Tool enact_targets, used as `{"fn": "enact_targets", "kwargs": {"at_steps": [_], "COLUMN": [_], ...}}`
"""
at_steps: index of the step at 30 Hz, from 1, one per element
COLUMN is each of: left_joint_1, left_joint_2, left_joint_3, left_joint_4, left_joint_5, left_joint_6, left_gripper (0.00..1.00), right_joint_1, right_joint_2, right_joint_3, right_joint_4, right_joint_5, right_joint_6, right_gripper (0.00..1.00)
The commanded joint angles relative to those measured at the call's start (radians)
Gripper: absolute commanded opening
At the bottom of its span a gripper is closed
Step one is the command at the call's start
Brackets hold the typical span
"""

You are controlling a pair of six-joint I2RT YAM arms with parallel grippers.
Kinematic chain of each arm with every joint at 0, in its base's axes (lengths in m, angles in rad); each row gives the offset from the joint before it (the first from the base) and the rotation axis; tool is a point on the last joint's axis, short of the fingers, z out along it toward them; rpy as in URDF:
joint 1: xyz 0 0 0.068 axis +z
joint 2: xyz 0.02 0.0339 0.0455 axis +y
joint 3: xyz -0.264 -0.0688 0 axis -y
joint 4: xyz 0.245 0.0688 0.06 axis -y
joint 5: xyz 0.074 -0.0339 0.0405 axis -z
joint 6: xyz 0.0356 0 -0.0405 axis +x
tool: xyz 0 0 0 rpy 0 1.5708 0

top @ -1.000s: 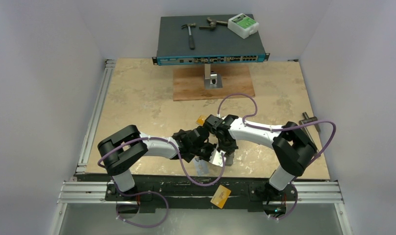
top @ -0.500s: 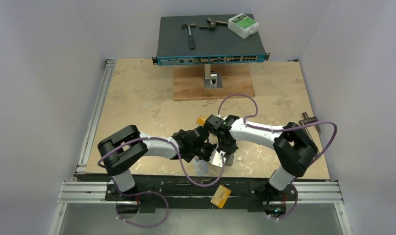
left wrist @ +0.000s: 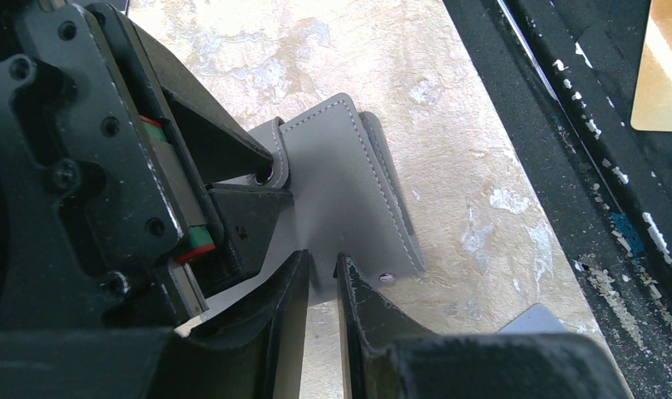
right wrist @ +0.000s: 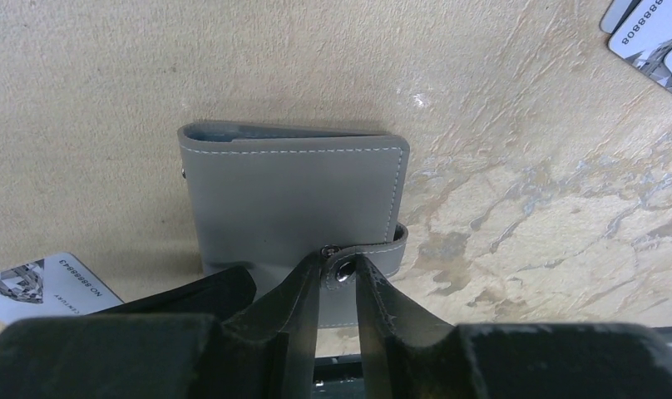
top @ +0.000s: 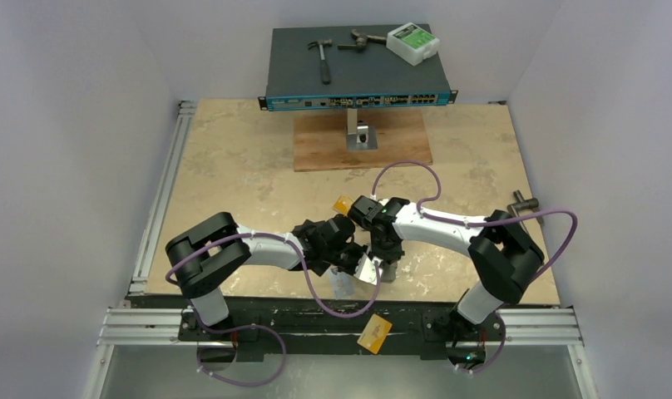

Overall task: Put the credit cards into the card holder
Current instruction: Close the card holder at the center of the board.

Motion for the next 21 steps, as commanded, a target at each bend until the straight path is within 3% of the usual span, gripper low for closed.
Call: {"fn": "enact_targets", "kwargs": {"at_steps": [1, 8, 21], "left_joint_1": [-0.018, -0.018, -0.018], "left_joint_2": [0.015, 0.015, 0.015], "left_joint_3": [-0.029, -0.029, -0.027], "left_joint_4": [-0.101, -0.104, -0.107], "left_joint_5": [0.047, 0.046, 0.050], "left_joint_6": [-0.011, -0.011, -0.009], "left_gripper": [0.19, 0.19, 0.19], "right_joint_1": [0.009, 0.010, 0.010], "right_joint_2": [-0.039, -0.049, -0.034], "right_joint_3": [0.020, 0.030, 0.047], "right_joint_4": [0.068, 0.055, 0.047], "right_joint_5": [-0.026, -0.015, 0.019], "right_joint_6": [0.041, 0.044, 0.047], "right_gripper": [0.19, 0.01, 0.00]}}
